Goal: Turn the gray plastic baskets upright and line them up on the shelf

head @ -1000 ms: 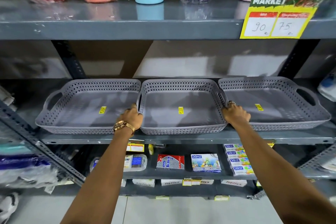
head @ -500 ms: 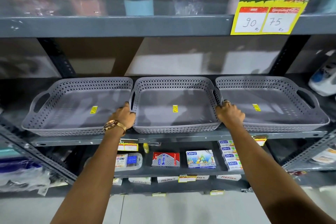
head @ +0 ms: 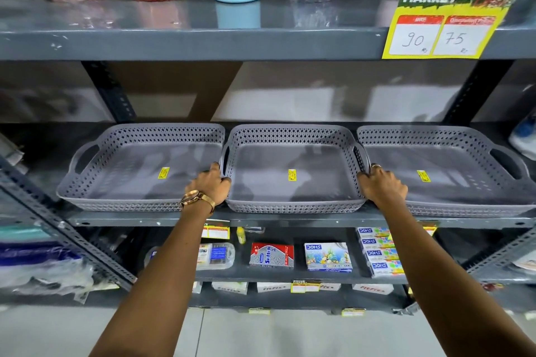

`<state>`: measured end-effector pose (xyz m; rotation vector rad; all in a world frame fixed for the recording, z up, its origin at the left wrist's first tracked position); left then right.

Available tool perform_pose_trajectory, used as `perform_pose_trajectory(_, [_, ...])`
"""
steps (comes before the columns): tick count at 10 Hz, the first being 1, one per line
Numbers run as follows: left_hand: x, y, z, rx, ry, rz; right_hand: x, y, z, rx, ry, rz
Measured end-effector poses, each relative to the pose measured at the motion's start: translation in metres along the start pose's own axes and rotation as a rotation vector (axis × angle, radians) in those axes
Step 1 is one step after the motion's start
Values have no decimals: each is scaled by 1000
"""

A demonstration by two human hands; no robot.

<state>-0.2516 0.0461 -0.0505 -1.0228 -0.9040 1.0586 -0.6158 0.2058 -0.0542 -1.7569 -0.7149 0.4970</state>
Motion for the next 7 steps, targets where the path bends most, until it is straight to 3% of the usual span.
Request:
perform_pose_trajectory(5, [4,1,-1,-33,-36,-7,8,-5,0,-48,48,-27])
perform_pose_trajectory(6, [10,-13,6,-225,-25,82,14,-14,-4,-26,50,-11])
perform_pose_trajectory(7, [19,-29,32,-397,108,232,23,-31,-25,18,-79,78])
Point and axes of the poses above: each hand's wrist, its own x-axis away from the middle knuckle, its own y-axis out of the palm, z = x × y, the point moved 8 cm from there along -x, towards the middle knuckle, and after that the axes turned 2 degrees about -x, right-handed, at the moved point
